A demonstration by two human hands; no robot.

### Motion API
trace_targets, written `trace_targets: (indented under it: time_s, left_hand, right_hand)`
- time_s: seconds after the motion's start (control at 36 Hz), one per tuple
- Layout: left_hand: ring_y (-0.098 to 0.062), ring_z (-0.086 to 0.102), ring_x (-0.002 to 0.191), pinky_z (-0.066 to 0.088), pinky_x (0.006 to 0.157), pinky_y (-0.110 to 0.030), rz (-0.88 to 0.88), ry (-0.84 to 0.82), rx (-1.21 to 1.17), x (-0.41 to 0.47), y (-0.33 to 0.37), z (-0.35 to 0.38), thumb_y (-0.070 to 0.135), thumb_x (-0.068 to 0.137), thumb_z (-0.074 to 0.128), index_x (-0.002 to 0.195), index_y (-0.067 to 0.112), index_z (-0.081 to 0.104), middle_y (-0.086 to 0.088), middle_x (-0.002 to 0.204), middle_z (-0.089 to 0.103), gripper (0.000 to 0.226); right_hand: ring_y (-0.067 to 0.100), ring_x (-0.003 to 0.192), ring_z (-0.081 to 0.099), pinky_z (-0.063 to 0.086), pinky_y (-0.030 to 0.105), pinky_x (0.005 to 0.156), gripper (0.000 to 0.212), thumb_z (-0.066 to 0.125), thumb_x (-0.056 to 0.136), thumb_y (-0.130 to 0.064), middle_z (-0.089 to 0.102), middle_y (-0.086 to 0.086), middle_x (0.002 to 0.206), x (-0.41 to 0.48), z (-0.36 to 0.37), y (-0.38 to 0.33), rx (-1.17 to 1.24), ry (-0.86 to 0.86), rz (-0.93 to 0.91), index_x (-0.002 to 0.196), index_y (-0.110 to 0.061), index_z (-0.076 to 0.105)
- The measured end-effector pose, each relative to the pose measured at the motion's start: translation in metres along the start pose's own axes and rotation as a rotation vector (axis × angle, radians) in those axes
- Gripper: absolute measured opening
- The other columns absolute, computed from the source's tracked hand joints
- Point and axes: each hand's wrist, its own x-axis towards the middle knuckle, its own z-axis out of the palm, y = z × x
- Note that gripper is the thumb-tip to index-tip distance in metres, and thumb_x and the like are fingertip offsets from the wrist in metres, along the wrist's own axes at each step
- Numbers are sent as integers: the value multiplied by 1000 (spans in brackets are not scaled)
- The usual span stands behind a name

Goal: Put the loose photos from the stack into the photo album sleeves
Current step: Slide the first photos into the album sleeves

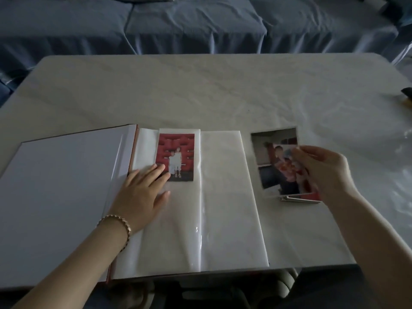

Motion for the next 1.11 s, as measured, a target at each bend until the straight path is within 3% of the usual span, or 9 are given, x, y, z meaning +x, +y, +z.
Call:
trace_targets:
  time_s: [0.08,0.25,0.33,0.61,0.94,1.11]
  left_hand:
    - [-34,56,117,40,96,-51,9,17,-16,0,-1,1,36,85,33,113,2,66,-16,124,60,55]
    - [-37,58,113,44,93,-52,41,46,-33,-1,-3,1,33,86,36,109,0,67,-19,120,62,51]
    - [-37,58,113,43,94,-52,44,60,-35,-2,-3,2,32,86,36,108,0,67,-19,119,63,50]
    - [-37,57,115,43,95,-53,32,45,-36,-1,-5,5,33,86,35,111,0,66,-18,121,61,52]
    - [-35,57,115,42,95,-52,38,51,-17,-1,-5,6,34,86,34,111,2,67,-16,122,62,52]
    - [-35,56,116,41,96,-52,38,43,-20,-1,-4,5,34,85,34,111,2,66,-17,122,61,52]
  right_hand:
    - [-6,46,58,42,9,41,9,62,88,-13,63,-18,52,-24,27,-1,-92,-75,-116,81,-18,63]
    - [-1,43,58,37,7,40,10,55,92,-13,64,-11,58,-68,56,2,-201,-190,-318,87,-18,47]
    - [2,52,64,37,8,37,21,53,93,-11,63,-5,64,-78,63,3,-197,-221,-344,77,-22,44]
    - [7,51,64,31,6,35,39,52,93,-4,54,-5,51,-84,67,7,-313,-224,-447,62,-26,42]
    - [2,48,62,31,7,33,40,53,92,-5,53,-5,52,-87,66,6,-338,-228,-539,62,-27,38]
    - [-5,52,61,33,4,34,35,51,92,-7,55,-14,61,-89,64,2,-308,-207,-570,66,-29,42]
